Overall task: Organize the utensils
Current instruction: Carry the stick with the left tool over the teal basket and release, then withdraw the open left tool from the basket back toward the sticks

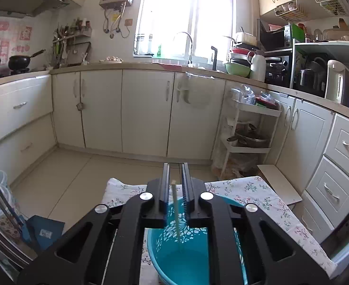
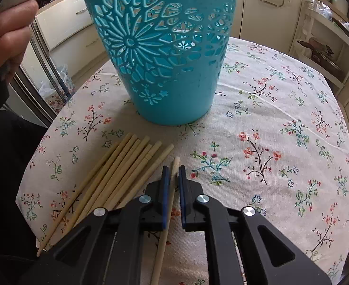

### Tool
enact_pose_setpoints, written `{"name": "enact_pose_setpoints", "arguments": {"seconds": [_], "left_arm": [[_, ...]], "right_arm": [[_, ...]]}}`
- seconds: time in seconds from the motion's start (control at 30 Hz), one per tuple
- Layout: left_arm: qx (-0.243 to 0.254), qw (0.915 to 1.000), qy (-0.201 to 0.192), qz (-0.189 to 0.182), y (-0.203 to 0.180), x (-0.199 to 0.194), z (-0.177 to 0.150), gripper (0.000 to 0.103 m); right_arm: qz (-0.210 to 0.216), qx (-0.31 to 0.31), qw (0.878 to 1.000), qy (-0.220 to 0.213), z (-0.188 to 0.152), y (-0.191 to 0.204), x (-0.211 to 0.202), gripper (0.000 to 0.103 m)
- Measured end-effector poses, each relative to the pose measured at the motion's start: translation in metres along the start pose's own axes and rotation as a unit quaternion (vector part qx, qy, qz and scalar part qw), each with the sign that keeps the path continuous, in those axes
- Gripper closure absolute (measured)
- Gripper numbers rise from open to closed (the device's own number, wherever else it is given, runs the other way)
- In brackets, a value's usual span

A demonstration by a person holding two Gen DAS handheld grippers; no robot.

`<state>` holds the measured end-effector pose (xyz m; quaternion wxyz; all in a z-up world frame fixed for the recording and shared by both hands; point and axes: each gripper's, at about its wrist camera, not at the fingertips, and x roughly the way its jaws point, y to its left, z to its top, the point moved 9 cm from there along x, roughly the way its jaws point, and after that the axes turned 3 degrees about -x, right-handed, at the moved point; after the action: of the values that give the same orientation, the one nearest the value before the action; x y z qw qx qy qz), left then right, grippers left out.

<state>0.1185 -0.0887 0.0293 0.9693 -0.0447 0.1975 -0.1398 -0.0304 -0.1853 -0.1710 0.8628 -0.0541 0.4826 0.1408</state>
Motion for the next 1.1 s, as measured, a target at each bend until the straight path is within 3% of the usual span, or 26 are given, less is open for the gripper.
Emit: {"name": "enact_pose_setpoints", "arguments": {"seconds": [0.1,0.17,0.27,0.33,0.37,0.47,0.57,0.67,0.77,0.87,1.0,1.1], "left_arm": [[-0.003,1.0,0.002,-0.005,0.003,-0.004,-0.001,0.09],[-0.009,0.9999,-0.002,-0.009,0.006,-0.009,0.002,0.086],[-0.035,0.9992,-0.015,-0.011,0.016,-0.02,0.011,0.071],[-0.059,0.9977,-0.033,-0.005,0.027,-0.031,0.017,0.071],[-0.07,0.9965,-0.045,0.0,0.031,-0.037,0.021,0.071],[-0.095,0.9914,-0.089,0.018,0.042,-0.059,0.034,0.071],[-0.102,0.9871,-0.12,0.028,0.044,-0.075,0.043,0.071],[-0.091,0.9871,-0.13,0.024,0.034,-0.08,0.044,0.071],[-0.08,0.9885,-0.127,0.018,0.026,-0.079,0.041,0.071],[-0.076,0.9889,-0.127,0.015,0.022,-0.08,0.041,0.071],[-0.078,0.9898,-0.118,0.016,0.022,-0.076,0.037,0.071],[-0.086,0.9907,-0.104,0.017,0.024,-0.07,0.033,0.071]], "right_arm": [[-0.009,-0.005,1.0,0.006,0.0,0.001,-0.001,0.097],[-0.03,0.011,0.999,-0.016,0.003,-0.005,-0.012,0.097],[-0.004,0.075,0.987,-0.141,0.024,-0.012,-0.068,0.097],[0.027,0.136,0.957,-0.255,0.048,-0.025,-0.117,0.097],[0.042,0.17,0.936,-0.306,0.058,-0.035,-0.137,0.097],[0.087,0.256,0.881,-0.389,0.08,-0.062,-0.169,0.097],[0.128,0.369,0.796,-0.462,0.096,-0.1,-0.188,0.097],[0.118,0.405,0.753,-0.504,0.106,-0.111,-0.199,0.097],[0.105,0.412,0.735,-0.528,0.117,-0.114,-0.204,0.097],[0.078,0.415,0.73,-0.538,0.127,-0.119,-0.199,0.097],[0.038,0.403,0.748,-0.527,0.124,-0.118,-0.182,0.097],[0.015,0.37,0.773,-0.515,0.124,-0.113,-0.171,0.097]]}}
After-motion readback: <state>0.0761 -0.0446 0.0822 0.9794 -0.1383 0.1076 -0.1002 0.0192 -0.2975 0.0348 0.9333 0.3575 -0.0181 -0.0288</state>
